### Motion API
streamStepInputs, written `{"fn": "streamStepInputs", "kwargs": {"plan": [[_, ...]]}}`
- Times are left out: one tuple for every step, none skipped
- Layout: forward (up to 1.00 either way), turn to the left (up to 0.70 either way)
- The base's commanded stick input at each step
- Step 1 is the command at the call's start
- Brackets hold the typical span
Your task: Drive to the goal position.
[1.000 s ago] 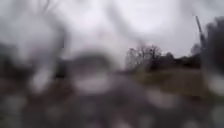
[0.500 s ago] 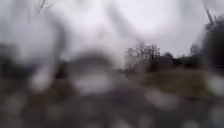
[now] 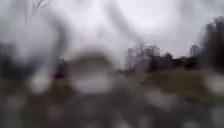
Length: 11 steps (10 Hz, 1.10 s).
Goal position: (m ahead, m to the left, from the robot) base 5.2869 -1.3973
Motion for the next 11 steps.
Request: {"fn": "streamStepInputs", "kwargs": {"plan": [[0.85, 0.0], [0.85, 0.0], [0.85, 0.0], [0.85, 0.0], [0.85, 0.0], [0.85, 0.0], [0.85, 0.0], [0.85, 0.0], [0.85, 0.0], [0.85, 0.0], [0.85, 0.0]]}}
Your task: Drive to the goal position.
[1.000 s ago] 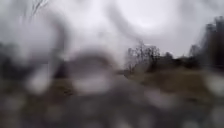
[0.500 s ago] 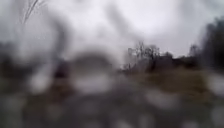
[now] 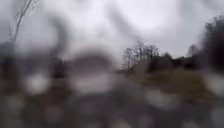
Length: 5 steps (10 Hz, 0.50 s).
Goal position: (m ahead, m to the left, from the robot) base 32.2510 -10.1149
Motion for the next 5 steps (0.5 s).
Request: {"fn": "streamStepInputs", "kwargs": {"plan": [[0.85, 0.0], [0.85, 0.0], [0.85, 0.0], [0.85, 0.0], [0.85, 0.0]]}}
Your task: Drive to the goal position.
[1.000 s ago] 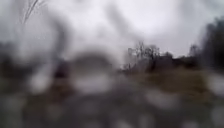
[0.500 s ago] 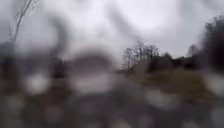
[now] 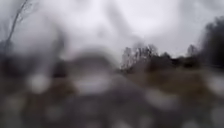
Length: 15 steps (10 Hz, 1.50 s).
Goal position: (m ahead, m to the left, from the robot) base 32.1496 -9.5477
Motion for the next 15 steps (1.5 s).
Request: {"fn": "streamStepInputs", "kwargs": {"plan": [[0.85, 0.0], [0.85, 0.0], [0.85, 0.0], [0.85, 0.0], [0.85, 0.0], [0.85, 0.0], [0.85, 0.0], [0.85, 0.0], [0.85, 0.0], [0.85, 0.0], [0.85, 0.0], [0.85, 0.0], [0.85, 0.0], [0.85, 0.0], [0.85, 0.0]]}}
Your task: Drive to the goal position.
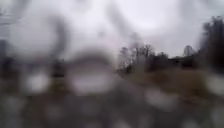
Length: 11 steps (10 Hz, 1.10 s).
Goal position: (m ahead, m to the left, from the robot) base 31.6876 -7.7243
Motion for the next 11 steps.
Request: {"fn": "streamStepInputs", "kwargs": {"plan": [[0.85, 0.0], [0.85, 0.0], [0.85, 0.0], [0.85, 0.0], [0.85, 0.0], [0.85, 0.0], [0.85, 0.0], [0.85, 0.08], [0.85, 0.28], [0.85, 0.12], [0.85, 0.0]]}}
